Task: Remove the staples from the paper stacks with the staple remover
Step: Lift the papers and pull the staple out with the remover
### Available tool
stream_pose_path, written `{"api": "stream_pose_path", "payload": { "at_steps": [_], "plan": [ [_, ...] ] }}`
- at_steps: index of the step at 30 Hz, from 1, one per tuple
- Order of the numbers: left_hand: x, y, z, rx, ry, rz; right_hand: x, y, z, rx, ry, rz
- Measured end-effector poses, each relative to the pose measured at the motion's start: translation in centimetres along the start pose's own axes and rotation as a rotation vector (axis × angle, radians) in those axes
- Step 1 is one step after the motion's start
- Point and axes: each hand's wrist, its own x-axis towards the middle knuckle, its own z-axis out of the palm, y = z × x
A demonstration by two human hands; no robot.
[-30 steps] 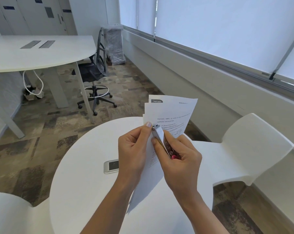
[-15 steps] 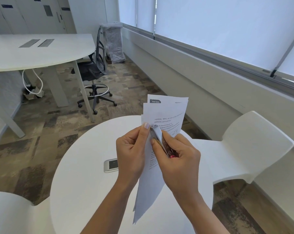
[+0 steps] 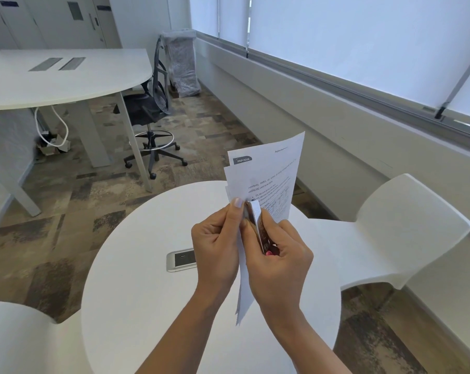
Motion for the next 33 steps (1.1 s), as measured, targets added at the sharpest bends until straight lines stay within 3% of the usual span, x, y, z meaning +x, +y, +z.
{"api": "stream_pose_path", "payload": {
  "at_steps": [6,17,33],
  "plan": [
    [-0.2,-0.3,-0.2,-0.008,-0.011,-0.082,0.0,0.6,0.3,0.025,0.031,0.004],
    [1.3,0.8,-1.4,-0.01,0.025,-0.258,0.1,2.0,-0.3,0.025,-0.084,0.029],
    [0.7,2.3,-0.9,0.066,0.003,-0.304,0.3,0.9,-1.6,-0.037,-0.021,-0.079]
  ]
}}
